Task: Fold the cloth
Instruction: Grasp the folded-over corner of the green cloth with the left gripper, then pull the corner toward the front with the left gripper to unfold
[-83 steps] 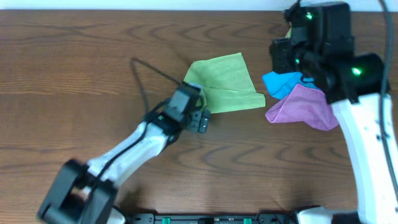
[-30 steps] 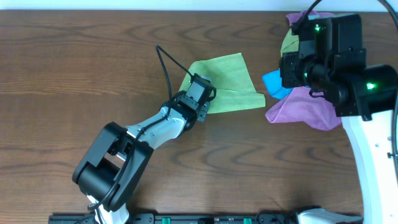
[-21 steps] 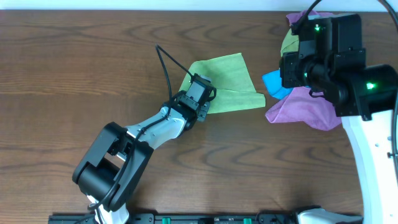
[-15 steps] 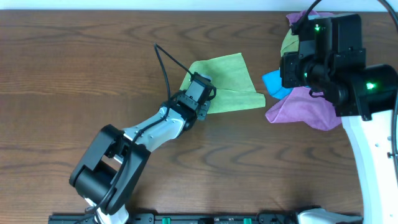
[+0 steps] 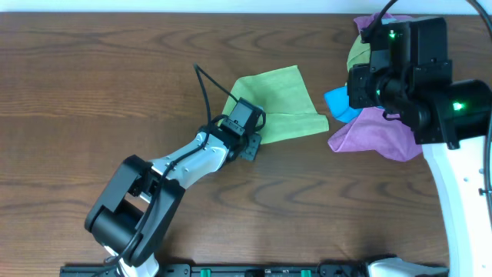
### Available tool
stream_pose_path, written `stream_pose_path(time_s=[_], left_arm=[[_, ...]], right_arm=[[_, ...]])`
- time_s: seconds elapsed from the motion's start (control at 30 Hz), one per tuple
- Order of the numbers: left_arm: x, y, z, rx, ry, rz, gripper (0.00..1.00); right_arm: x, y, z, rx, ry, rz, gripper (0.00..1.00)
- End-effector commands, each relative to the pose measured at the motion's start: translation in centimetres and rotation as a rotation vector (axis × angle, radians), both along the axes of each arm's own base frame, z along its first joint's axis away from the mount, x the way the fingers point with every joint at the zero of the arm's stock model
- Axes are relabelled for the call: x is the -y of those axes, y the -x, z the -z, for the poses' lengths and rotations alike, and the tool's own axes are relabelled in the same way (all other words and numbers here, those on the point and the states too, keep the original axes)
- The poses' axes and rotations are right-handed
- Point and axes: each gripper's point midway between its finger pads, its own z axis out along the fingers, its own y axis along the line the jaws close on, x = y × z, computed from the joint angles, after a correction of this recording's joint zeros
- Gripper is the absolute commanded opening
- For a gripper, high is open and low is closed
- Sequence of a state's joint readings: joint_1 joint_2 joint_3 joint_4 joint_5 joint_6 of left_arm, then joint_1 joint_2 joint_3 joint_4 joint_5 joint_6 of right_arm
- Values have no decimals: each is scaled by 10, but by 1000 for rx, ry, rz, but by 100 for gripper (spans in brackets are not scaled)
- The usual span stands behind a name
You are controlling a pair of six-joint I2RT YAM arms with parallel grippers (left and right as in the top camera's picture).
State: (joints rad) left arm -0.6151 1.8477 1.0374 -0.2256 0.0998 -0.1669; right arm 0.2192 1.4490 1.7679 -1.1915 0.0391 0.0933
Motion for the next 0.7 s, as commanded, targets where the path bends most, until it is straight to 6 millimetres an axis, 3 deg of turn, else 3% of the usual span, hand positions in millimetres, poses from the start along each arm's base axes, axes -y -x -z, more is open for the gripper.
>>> stream_pose_path(time_s=[0.0, 0.1, 0.27, 0.4, 0.47, 0.57, 0.67], left_arm=[[26, 17, -26, -81, 166, 60, 6], [25, 37, -33, -152, 183, 95, 6], [4, 81, -34, -317, 110, 99, 6], [23, 109, -43, -425, 203, 169, 6], [22, 116, -41, -444, 185, 175, 9], [9, 128, -35, -484, 109, 164, 15], [-15, 132, -27, -487, -21, 127, 18]], right_arm=[[6, -2, 0, 3, 27, 11, 29], [6, -2, 0, 2, 27, 11, 29], [6, -1, 1, -2, 28, 10, 29], [6, -1, 1, -2, 28, 10, 29], [6, -1, 1, -2, 28, 10, 29], [6, -1, 1, -1, 28, 10, 31], [6, -2, 0, 2, 33, 4, 33]])
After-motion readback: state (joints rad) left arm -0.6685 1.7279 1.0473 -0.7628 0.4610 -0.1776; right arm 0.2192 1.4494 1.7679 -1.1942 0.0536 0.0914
